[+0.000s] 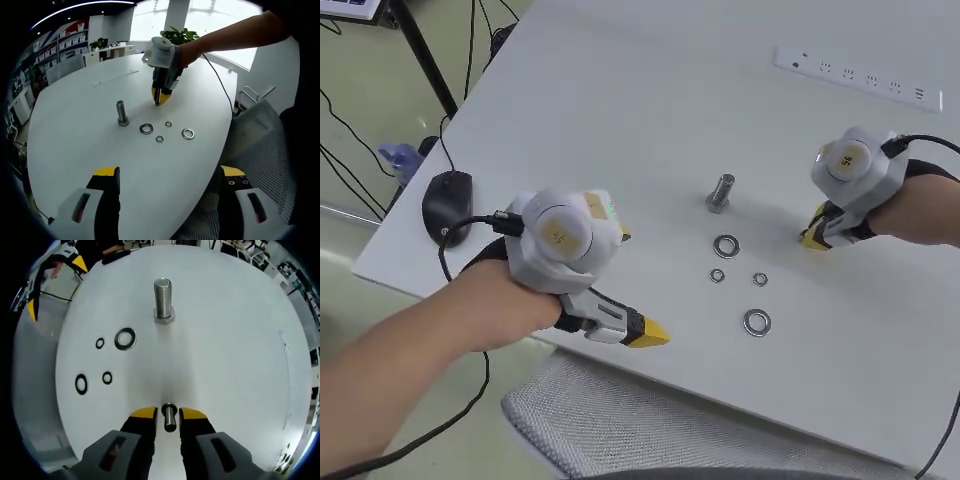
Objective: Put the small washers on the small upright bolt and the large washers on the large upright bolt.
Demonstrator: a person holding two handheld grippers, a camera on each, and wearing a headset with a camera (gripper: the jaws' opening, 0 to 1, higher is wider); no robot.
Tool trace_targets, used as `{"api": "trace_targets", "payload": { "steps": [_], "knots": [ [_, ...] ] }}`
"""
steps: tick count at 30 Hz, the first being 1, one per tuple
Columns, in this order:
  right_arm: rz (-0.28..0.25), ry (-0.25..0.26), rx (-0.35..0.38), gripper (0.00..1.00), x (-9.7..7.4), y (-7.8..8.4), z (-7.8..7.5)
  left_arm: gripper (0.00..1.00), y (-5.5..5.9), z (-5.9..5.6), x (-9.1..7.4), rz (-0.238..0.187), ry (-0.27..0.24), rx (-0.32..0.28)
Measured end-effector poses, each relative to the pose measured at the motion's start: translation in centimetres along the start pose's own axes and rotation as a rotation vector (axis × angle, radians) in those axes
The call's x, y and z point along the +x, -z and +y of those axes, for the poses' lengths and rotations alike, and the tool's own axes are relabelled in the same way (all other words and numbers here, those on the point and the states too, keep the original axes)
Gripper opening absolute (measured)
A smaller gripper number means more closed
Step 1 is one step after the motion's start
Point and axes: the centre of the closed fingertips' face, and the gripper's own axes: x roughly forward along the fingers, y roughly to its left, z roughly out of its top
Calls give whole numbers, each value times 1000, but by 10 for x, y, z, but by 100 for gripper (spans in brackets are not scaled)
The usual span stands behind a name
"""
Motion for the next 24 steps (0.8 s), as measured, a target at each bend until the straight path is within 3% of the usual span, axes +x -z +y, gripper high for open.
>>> {"api": "trace_targets", "payload": {
  "steps": [5,17,24],
  "knots": [
    [-5,3,-4,26,-1,-2,-2,80,1,0,0,0,0,-3],
    [-2,2,-6,26,-6,-1,-1,79,1,-1,-3,3,2,5],
    [-16,12,-15,26,-14,-9,-3,78,1,0,-5,5,1,9]
  ]
}}
